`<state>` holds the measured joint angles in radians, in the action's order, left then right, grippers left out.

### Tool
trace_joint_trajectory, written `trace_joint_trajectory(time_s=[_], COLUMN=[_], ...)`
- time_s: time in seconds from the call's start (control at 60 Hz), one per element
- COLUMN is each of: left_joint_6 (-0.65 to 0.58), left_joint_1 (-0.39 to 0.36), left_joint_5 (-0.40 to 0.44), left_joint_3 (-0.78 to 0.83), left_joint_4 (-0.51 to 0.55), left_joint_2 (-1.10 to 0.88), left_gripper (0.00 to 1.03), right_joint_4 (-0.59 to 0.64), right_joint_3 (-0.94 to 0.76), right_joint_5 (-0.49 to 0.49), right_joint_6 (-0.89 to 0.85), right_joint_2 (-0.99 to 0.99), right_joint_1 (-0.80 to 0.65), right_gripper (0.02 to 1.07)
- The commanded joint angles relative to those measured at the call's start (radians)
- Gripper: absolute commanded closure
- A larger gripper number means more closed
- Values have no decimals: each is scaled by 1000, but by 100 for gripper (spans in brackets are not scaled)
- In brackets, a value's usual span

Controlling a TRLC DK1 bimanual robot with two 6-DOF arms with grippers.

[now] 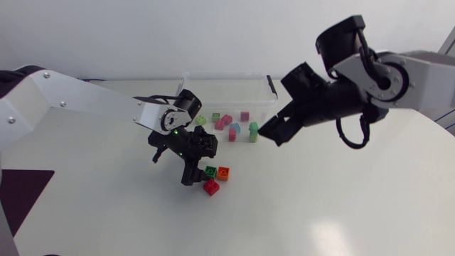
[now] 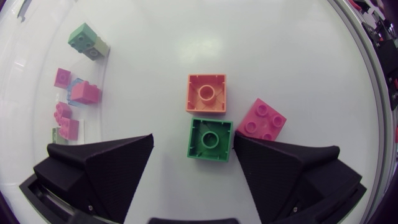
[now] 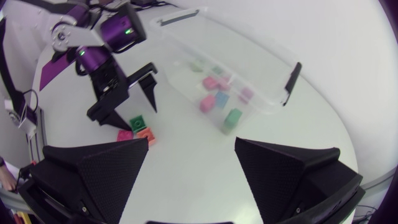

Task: Pick up the duplo bricks and place them in the container

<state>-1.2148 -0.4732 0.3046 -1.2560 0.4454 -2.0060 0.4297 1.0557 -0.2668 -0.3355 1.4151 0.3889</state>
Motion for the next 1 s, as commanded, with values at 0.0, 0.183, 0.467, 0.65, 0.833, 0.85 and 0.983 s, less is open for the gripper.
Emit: trace_joint_trajectory(time_s=[0.0,0.183,0.467,0.65,0.833,0.85,0.983], left_joint_6=[-40,-34,28,112,227,239,273], left_joint_1=[-8,-7,71,157,209,212,229], left_joint_5=[1,5,70,174,255,261,284], left_joint_3=[-34,-39,24,60,60,58,43], left_joint_4=[30,52,84,81,41,35,29], left_joint_2=[-42,-50,133,303,395,405,417], left_gripper=[38,84,84,84,84,84,84], right_joint_4=[-46,-157,-121,-112,20,44,167], right_joint_3=[-109,-212,-53,76,222,244,348], right_joint_5=[-31,-29,-69,-98,-98,-94,-48], right_joint_6=[-82,-255,-382,-387,-402,-404,-401], right_joint_2=[-48,22,377,528,607,617,668], right_joint_1=[24,97,137,123,117,123,157], right_gripper=[7,7,7,7,7,7,10])
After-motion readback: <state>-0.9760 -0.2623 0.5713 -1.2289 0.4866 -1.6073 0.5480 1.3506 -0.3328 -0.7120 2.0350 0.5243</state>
